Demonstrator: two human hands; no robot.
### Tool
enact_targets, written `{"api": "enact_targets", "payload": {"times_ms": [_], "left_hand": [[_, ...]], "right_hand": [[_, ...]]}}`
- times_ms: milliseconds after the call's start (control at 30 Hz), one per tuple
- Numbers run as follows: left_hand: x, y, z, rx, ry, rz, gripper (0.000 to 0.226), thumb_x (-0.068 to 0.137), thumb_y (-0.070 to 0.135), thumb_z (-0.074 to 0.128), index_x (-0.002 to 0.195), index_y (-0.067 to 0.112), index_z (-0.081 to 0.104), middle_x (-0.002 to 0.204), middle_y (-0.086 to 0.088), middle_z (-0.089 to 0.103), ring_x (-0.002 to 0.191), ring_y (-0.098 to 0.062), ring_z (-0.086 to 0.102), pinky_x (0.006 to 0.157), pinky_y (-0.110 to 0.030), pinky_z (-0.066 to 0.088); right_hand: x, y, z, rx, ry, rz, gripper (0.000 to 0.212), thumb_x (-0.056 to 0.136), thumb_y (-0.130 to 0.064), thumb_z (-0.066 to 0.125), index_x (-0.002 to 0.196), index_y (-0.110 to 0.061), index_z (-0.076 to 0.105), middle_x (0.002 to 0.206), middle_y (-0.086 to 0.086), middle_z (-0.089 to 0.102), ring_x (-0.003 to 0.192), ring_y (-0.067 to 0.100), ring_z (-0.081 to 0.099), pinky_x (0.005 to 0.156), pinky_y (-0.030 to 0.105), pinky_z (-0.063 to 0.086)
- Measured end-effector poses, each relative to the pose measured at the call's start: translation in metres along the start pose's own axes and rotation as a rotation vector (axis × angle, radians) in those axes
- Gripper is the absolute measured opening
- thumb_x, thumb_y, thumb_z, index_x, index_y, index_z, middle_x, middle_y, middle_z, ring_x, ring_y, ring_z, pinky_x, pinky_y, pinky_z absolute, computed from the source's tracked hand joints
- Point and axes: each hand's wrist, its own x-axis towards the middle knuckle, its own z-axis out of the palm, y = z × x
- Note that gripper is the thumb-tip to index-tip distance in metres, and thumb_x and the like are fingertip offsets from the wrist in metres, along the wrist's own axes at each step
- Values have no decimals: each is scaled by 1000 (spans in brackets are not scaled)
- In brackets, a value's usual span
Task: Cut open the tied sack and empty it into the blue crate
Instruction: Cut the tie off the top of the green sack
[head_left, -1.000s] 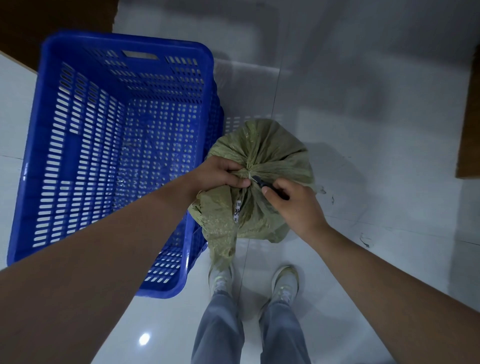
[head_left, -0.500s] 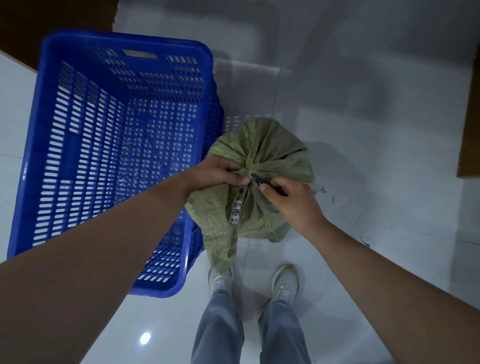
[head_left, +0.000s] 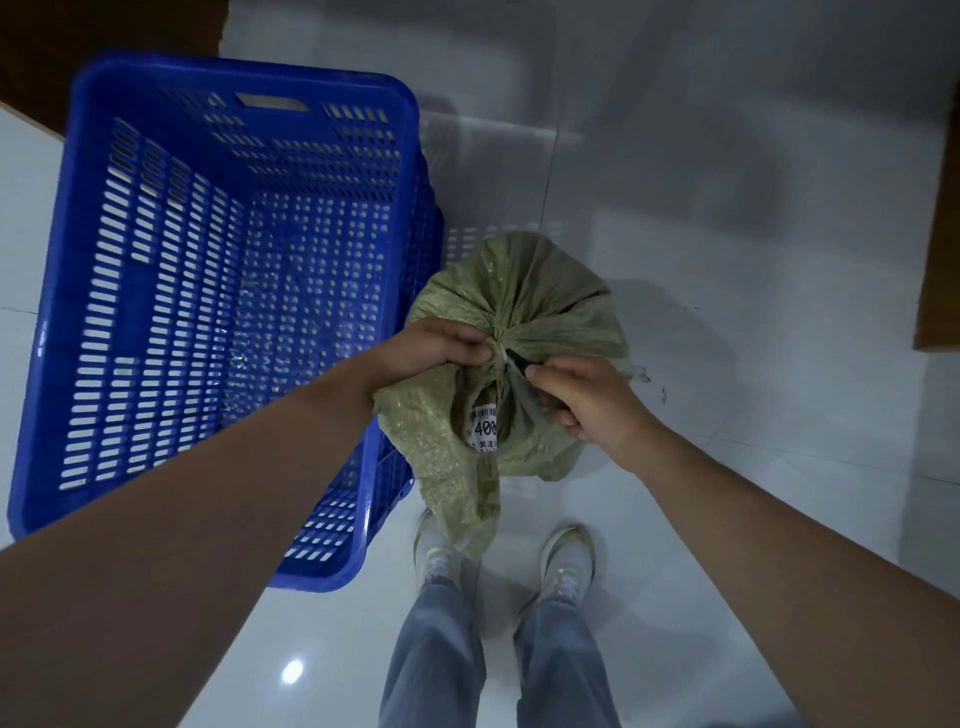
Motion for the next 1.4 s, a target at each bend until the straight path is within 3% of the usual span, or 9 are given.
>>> {"api": "enact_targets", "payload": {"times_ms": [133, 333, 433, 567, 700, 900, 1133, 1300, 1400], "left_hand": [[2, -4, 5, -70, 48, 20, 30, 87, 3, 56, 117, 6, 61, 81, 9, 69, 73, 2, 65, 77, -11, 50], [8, -7, 9, -156, 98, 26, 15, 86, 2, 58, 82, 12, 67, 68, 10, 70, 66, -2, 65, 65, -9, 52], [9, -8, 13, -155, 126, 43, 16, 86, 1, 59, 79, 13, 67, 58, 15, 69, 59, 5, 64, 64, -6, 51], [13, -8, 15, -221, 132, 43, 15, 85, 0, 59, 79, 12, 67, 59, 14, 70, 59, 3, 65, 64, -8, 52], [17, -9, 18, -299, 129, 14, 13, 83, 0, 61, 80, 10, 68, 60, 12, 71, 60, -1, 66, 68, -14, 53], [20, -16, 23, -304, 74, -3, 35, 80, 0, 64, 57, 22, 76, 62, 9, 73, 61, -2, 68, 70, -16, 54], [20, -12, 19, -251, 11, 48, 36, 82, -3, 60, 62, 23, 75, 62, 11, 73, 62, 1, 68, 63, -12, 53], [19, -13, 17, -254, -21, 76, 20, 84, -2, 58, 82, 13, 72, 70, 9, 74, 69, -1, 69, 65, -11, 54], [22, -14, 19, -263, -18, 82, 19, 83, -2, 58, 85, 12, 71, 72, 9, 74, 70, -2, 69, 68, -11, 55]], "right_hand": [[-1, -3, -2, 93, -24, 57, 37, 93, -16, 55, 60, -16, 37, 48, -5, 31, 37, 7, 27, 33, 10, 18], [-2, -3, -2, 154, -55, 128, 30, 94, -25, 52, 69, -14, 42, 41, -7, 33, 29, 4, 27, 33, 10, 18], [-4, -4, -3, 133, -65, 104, 30, 95, -26, 51, 70, -14, 40, 39, -9, 32, 29, 3, 26, 33, 10, 19], [-3, -2, -6, 73, -15, -6, 38, 95, -20, 53, 60, -15, 37, 51, -1, 26, 32, 4, 25, 34, 10, 19], [0, 4, -10, 42, 17, -119, 47, 93, -13, 56, 50, -17, 36, 46, -6, 26, 34, 4, 26, 35, 13, 22], [-1, 12, -25, -254, 22, -207, 44, 89, -27, 59, 50, -22, 39, 43, -11, 31, 42, 7, 30, 52, 25, 26], [-4, -3, -36, -553, 34, -282, 38, 87, -36, 60, 56, -18, 45, 49, -6, 37, 51, 10, 36, 57, 27, 27], [2, -1, -32, -353, -48, -227, 43, 89, -28, 60, 52, -21, 40, 49, -7, 34, 51, 13, 34, 57, 28, 28], [2, 1, -31, -200, -84, -186, 48, 92, -19, 58, 49, -22, 37, 42, -14, 29, 39, 3, 28, 44, 17, 27]]}}
